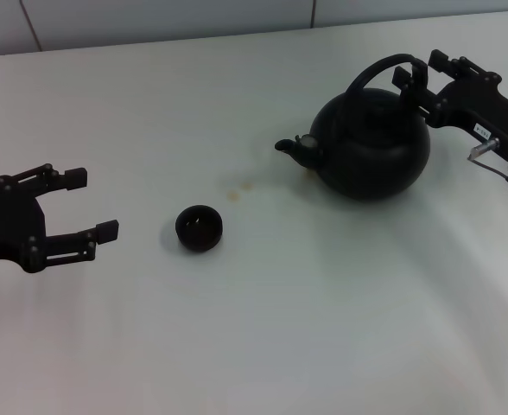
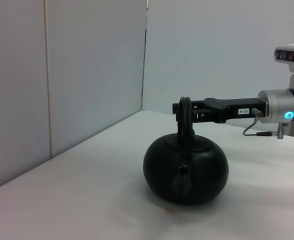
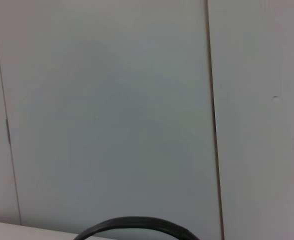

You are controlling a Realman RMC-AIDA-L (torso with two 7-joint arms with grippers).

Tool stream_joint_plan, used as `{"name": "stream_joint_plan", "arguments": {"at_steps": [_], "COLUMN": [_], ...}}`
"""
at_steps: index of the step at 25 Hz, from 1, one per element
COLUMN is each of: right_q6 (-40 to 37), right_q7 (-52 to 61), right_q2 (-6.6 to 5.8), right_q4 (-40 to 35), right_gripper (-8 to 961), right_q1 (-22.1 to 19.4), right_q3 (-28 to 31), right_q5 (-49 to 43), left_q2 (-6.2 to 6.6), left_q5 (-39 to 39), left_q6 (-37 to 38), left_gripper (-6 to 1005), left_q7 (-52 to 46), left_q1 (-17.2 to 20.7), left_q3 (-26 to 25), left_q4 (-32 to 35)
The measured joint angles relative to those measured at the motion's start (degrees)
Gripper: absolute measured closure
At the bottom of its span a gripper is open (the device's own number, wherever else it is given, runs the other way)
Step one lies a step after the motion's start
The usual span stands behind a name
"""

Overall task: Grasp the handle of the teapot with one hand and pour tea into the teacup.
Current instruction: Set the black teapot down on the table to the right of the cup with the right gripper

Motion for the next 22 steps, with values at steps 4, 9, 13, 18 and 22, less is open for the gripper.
{"name": "stream_joint_plan", "arguments": {"at_steps": [4,9,13,18,22], "right_q6": [0.00,-0.03,-1.43,-6.12,-8.40], "right_q7": [0.02,0.02,-0.50,-0.71,-1.91], "right_q2": [0.04,0.17,0.31,0.41,0.44], "right_q4": [-0.02,-0.01,0.35,0.28,0.39], "right_gripper": [325,304,305,305,306], "right_q1": [-0.05,-0.33,-0.98,-3.61,-5.93], "right_q3": [0.00,0.00,0.00,-0.01,0.61], "right_q5": [0.02,0.06,0.11,0.12,0.12], "left_q2": [0.00,0.00,0.00,-0.02,-0.08], "left_q5": [0.00,0.00,0.00,-0.01,-0.15], "left_q6": [0.00,0.00,0.00,0.12,0.27], "left_gripper": [133,133,133,133,133], "left_q7": [0.00,0.00,0.00,0.00,0.00], "left_q1": [0.01,-0.03,-0.05,0.19,0.58], "left_q3": [0.00,0.00,0.00,0.00,0.00], "left_q4": [0.00,0.00,0.00,0.00,0.00]}}
